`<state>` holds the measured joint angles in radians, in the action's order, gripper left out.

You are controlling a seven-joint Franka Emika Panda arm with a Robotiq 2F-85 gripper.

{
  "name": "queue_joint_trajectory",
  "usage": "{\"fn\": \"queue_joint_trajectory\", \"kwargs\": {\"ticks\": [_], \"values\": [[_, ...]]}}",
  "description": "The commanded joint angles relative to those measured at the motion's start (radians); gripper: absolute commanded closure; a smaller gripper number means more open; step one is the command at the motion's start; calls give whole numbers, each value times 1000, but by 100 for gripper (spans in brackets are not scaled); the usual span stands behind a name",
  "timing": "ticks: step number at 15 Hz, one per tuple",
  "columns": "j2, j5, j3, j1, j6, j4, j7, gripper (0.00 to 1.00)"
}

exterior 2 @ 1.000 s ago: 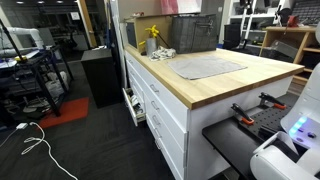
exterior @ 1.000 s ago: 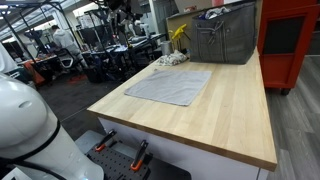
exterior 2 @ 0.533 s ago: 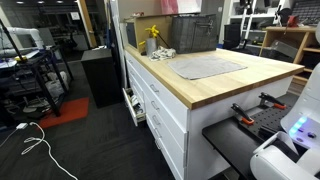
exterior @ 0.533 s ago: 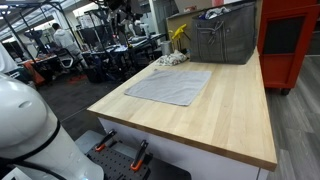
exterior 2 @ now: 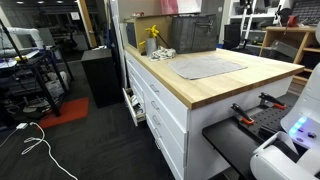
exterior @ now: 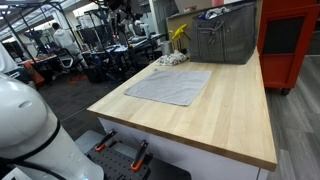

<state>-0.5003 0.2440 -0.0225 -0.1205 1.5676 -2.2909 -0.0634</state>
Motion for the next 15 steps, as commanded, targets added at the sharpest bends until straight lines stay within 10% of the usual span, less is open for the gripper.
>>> {"fn": "queue_joint_trajectory", "kwargs": {"ticks": [1,15], "values": [[1,7,18,23,-4,2,-8,0],[128,-65,-1,76,103,73,-78,0]]}}
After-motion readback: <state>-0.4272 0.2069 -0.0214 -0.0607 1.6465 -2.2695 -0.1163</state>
